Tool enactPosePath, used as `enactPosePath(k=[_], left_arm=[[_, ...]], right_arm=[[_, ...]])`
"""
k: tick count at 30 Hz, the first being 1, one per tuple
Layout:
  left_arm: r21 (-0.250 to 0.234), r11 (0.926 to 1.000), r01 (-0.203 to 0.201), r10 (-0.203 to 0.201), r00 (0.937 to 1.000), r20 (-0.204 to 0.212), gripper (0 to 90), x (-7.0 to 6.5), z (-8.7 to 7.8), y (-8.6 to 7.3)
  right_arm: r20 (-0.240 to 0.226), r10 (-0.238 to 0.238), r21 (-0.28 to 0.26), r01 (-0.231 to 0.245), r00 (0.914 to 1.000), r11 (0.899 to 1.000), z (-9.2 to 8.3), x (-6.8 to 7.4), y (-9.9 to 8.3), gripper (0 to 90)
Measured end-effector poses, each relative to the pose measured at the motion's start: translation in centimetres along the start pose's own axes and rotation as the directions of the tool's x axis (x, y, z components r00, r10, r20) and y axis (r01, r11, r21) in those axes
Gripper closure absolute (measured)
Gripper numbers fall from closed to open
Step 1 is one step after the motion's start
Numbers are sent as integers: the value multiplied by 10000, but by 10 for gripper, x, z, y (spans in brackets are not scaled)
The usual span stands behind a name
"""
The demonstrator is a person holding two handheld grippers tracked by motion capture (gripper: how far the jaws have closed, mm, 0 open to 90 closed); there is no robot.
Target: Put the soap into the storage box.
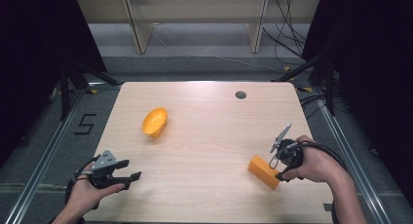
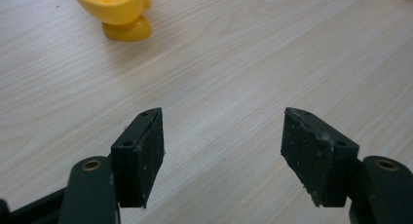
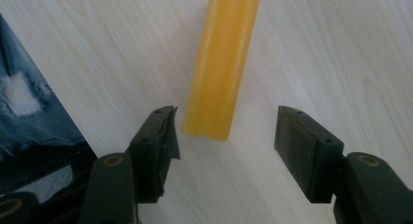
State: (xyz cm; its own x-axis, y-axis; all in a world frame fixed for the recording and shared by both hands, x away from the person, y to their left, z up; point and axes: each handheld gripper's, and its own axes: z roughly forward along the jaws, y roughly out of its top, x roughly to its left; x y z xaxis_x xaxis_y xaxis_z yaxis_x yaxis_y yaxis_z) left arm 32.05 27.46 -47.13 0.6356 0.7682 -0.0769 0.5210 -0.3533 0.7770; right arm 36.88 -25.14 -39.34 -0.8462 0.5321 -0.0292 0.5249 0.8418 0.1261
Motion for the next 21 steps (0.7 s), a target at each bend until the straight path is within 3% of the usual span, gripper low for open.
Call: enactPosePath(k=[1, 2, 8, 12, 13, 14, 19, 21], left_arm=[[-27, 10000, 13, -13, 10000, -7, 315, 0, 0, 0], [-30, 10000, 18, -18, 10000, 10, 315, 0, 0, 0], [134, 9998, -118, 118, 9999, -10, 314, 0, 0, 0], [4, 10000, -35, 35, 10000, -13, 313, -1, 1, 0], [-45, 9998, 182, -182, 9998, 52, 313, -2, 2, -1], [86, 10000, 42, -42, 10000, 43, 312, -1, 1, -1], [127, 9999, -93, 93, 10000, 31, 311, -1, 0, 0], [107, 9999, -109, 109, 9999, 1, 311, 0, 1, -1]], right_arm=[[0, 0, 0, 0, 10000, 10000, 0, 0, 0, 396], [52, -119, 335, 117, 9999, 9994, 5, -2, 5, 387], [-128, -196, 374, 201, 9997, 9991, 14, 3, 11, 362], [-152, -320, 462, 327, 9994, 9984, 22, 5, 15, 354], [-156, -342, 482, 349, 9993, 9982, 25, 6, 17, 352], [-210, -328, 530, 339, 9992, 9980, 27, 7, 18, 352], [10, -359, 692, 357, 9994, 9970, 38, 6, 24, 443], [-2, -492, 750, 491, 9988, 9960, 43, 5, 28, 532]])
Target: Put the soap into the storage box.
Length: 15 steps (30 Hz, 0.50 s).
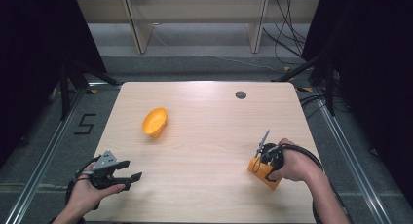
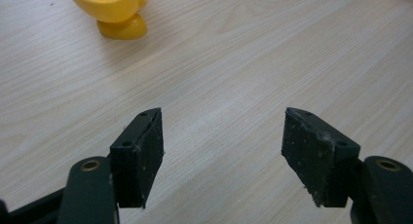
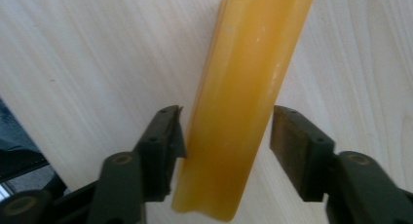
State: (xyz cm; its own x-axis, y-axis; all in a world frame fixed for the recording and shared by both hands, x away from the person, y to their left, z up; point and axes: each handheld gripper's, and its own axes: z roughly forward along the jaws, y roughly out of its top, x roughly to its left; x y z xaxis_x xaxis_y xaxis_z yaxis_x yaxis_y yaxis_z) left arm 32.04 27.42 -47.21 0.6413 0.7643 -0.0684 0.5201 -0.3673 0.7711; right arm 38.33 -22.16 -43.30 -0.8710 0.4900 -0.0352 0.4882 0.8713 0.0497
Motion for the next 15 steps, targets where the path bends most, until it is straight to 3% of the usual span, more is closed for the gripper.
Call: enactPosePath(k=[3, 5, 7, 9, 12, 13, 14, 15], left_arm=[[-16, 9998, 189, -188, 9998, 102, 311, -1, 0, 0], [-56, 9999, 114, -114, 9998, 150, 311, -1, 1, 0], [-45, 9998, 178, -176, 9993, 345, 310, -2, 2, 0], [-19, 10000, 11, -11, 9995, 323, 310, -3, 2, 0], [-21, 10000, -60, 60, 9999, 95, 310, -3, 2, 0], [-164, 9997, 168, -162, 9992, 352, 310, -4, 2, 0], [-157, 9998, 150, -145, 9993, 353, 311, -5, 2, 0], [12, 10000, 84, -85, 9991, 416, 317, -5, 2, 0]], right_arm=[[-35, -246, 72, 247, 9997, 9997, 4, 0, 2, 544], [-18, -85, 189, 86, 10000, 9998, 4, 1, 3, 565], [-92, -744, 83, 744, 9972, 9972, 5, -1, 4, 609], [-83, -1663, 488, 1665, 9860, 9848, 4, 0, 5, 617], [-143, -1981, 529, 1986, 9801, 9786, 4, 1, 7, 618], [-188, -2069, 537, 2076, 9782, 9767, 4, 1, 7, 618], [-168, -2065, 665, 2072, 9783, 9760, 2, 3, 9, 619], [-111, -2497, 662, 2499, 9683, 9660, 3, 2, 9, 619]])
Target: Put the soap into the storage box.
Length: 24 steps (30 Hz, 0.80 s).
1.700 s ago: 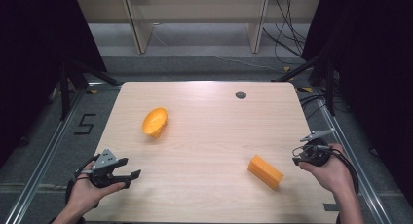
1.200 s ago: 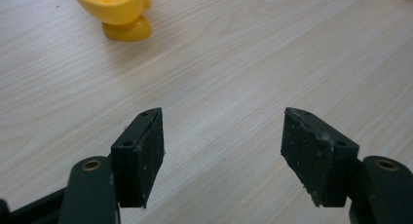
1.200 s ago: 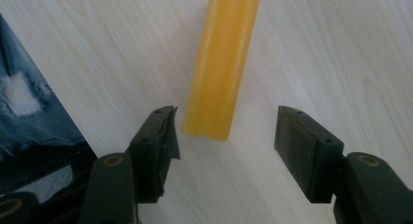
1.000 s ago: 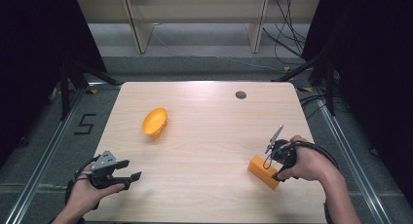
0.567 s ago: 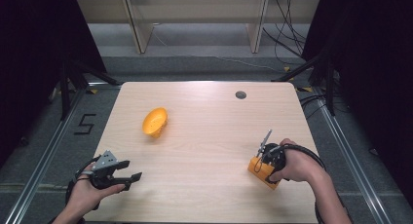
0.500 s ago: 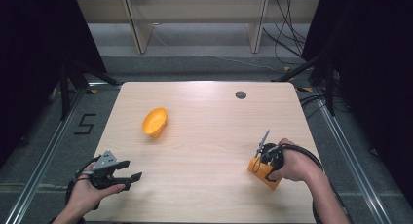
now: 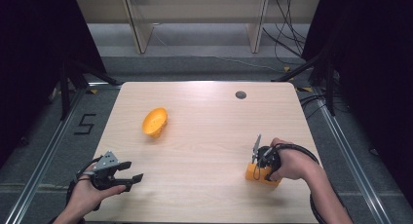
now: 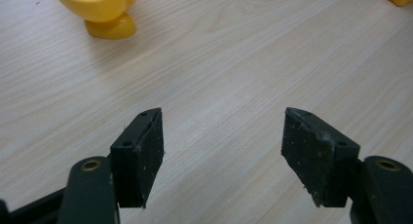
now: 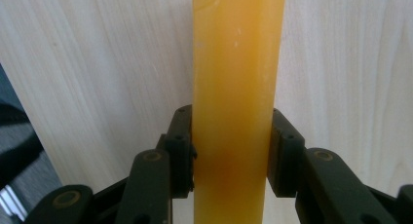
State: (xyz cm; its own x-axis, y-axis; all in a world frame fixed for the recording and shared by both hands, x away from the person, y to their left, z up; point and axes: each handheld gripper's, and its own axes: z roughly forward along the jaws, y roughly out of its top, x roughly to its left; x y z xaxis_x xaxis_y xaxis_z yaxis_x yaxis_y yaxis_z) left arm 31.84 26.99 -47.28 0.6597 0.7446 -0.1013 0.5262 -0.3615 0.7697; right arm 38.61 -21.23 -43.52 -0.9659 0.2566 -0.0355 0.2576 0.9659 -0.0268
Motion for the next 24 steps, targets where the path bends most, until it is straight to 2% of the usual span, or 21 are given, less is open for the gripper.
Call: enactPosePath(k=[1, 2, 3, 4, 5, 7, 8, 9, 10, 11, 12, 13, 14, 15, 16, 17, 20, 21, 22, 23, 24], left_arm=[[-245, 9997, 14, -11, 9999, 134, 322, -2, 1, 0], [-271, 9996, -90, 97, 9996, 253, 322, -3, 1, 1], [-284, 9992, -264, 277, 9985, 474, 322, -4, 1, 3], [-475, 9987, -180, 208, 9981, 582, 316, -8, 3, 4], [-608, 9955, -729, 780, 9931, 878, 303, -14, 5, 8], [-713, 9947, -745, 808, 9926, 905, 286, -19, 7, 10], [-741, 9913, -1084, 1159, 9875, 1066, 277, -22, 9, 14], [-874, 9894, -1159, 1266, 9837, 1281, 277, -26, 11, 17], [-975, 9860, -1353, 1508, 9732, 1739, 278, -35, 14, 23], [-975, 9860, -1353, 1508, 9732, 1739, 286, -35, 14, 23], [-1046, 9815, -1601, 1785, 9634, 1998, 286, -39, 17, 27], [-1026, 9744, -2000, 2184, 9504, 2216, 309, -43, 19, 30], [-908, 9757, -1992, 2155, 9468, 2391, 332, -47, 21, 33], [-862, 9731, -2136, 2286, 9409, 2500, 336, -51, 24, 36], [-949, 9718, -2158, 2337, 9352, 2659, 336, -56, 28, 39], [-916, 9708, -2217, 2389, 9289, 2830, 338, -61, 31, 42], [-1006, 9607, -2588, 2776, 9024, 3296, 337, -72, 42, 52], [-1092, 9561, -2721, 2931, 8964, 3326, 336, -76, 45, 55], [-1177, 9559, -2691, 2935, 8891, 3512, 335, -79, 48, 58], [-1307, 9506, -2815, 3100, 8805, 3586, 335, -81, 51, 61], [-1372, 9472, -2899, 3203, 8783, 3550, 334, -84, 53, 64]], right_arm=[[-93, 30, 76, -29, 10000, 10000, -2, 2, 1, 619], [-26, -205, 110, 206, 9998, 9997, -3, 3, 3, 620], [-36, -156, 152, 156, 9999, 9998, -5, 5, 4, 619], [10, -866, -177, 866, 9962, 9961, -8, 7, 8, 620], [26, -1022, -270, 1022, 9948, 9944, -11, 9, 10, 619], [132, -1217, -531, 1222, 9925, 9911, -12, 11, 12, 620], [176, -1352, -617, 1361, 9907, 9888, -15, 13, 16, 620], [110, -1724, -819, 1728, 9850, 9816, -16, 14, 20, 620], [53, -1651, -711, 1650, 9863, 9837, -20, 21, 27, 620], [53, -1651, -711, 1650, 9863, 9837, -20, 21, 27, 620], [151, -1971, -807, 1977, 9803, 9769, -22, 22, 32, 620], [61, -2144, -806, 2142, 9767, 9734, -24, 23, 37, 620], [-23, -2257, -752, 2249, 9742, 9715, -28, 25, 46, 620], [-133, -2047, -484, 2039, 9787, 9778, -30, 28, 50, 620], [-133, -2047, -484, 2039, 9787, 9778, -30, 28, 50, 620], [-160, -2239, -497, 2229, 9745, 9736, -31, 27, 55, 620], [-107, -2588, -386, 2582, 9659, 9653, -34, 29, 69, 620], [-98, -2735, -459, 2727, 9618, 9610, -35, 29, 73, 620], [-37, -2752, -424, 2748, 9614, 9606, -37, 30, 77, 620], [-89, -2917, -460, 2910, 9565, 9556, -37, 31, 80, 620], [-55, -3381, -509, 3374, 9411, 9400, -38, 30, 85, 620]])
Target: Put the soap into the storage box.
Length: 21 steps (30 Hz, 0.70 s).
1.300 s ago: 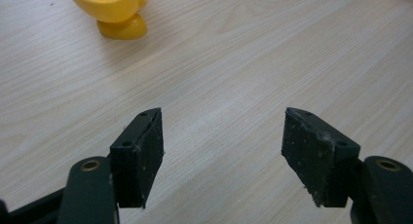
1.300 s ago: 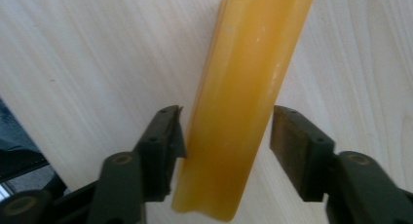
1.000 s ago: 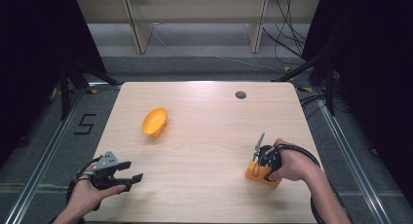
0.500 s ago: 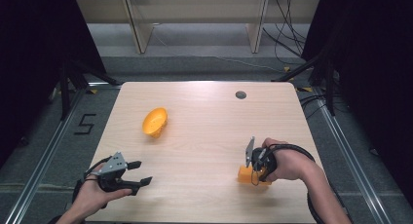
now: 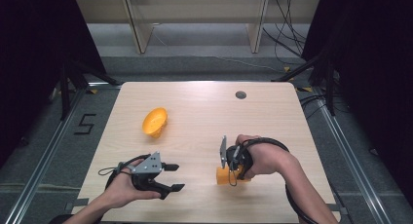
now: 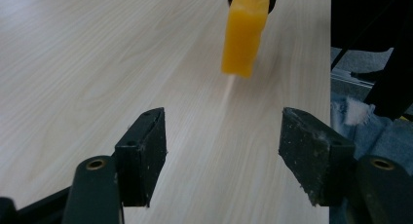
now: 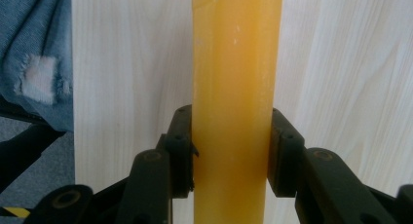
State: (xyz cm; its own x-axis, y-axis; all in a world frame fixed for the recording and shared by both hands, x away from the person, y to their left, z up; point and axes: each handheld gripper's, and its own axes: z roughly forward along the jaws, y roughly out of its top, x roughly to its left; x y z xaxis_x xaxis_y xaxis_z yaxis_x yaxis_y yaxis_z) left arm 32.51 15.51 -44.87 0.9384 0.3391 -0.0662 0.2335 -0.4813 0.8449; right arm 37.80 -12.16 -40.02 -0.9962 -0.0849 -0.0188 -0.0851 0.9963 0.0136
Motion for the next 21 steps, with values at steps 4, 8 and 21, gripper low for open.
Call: enactPosePath(k=[4, 8, 21], left_arm=[[-155, 9989, -451, 454, 9988, 186, 333, 0, 11, 8], [-9, 9973, -728, 728, 9967, 348, 327, -3, 23, 13], [-322, 9914, -1266, 1283, 9902, 546, 324, -11, 51, 20]], right_arm=[[-53, -185, -212, 183, 9998, 9996, -2, 2, 10, 620], [-129, -185, -248, 182, 9997, 9995, -5, 2, 17, 620], [-216, -366, -348, 358, 9991, 9988, -14, -2, 32, 620]])
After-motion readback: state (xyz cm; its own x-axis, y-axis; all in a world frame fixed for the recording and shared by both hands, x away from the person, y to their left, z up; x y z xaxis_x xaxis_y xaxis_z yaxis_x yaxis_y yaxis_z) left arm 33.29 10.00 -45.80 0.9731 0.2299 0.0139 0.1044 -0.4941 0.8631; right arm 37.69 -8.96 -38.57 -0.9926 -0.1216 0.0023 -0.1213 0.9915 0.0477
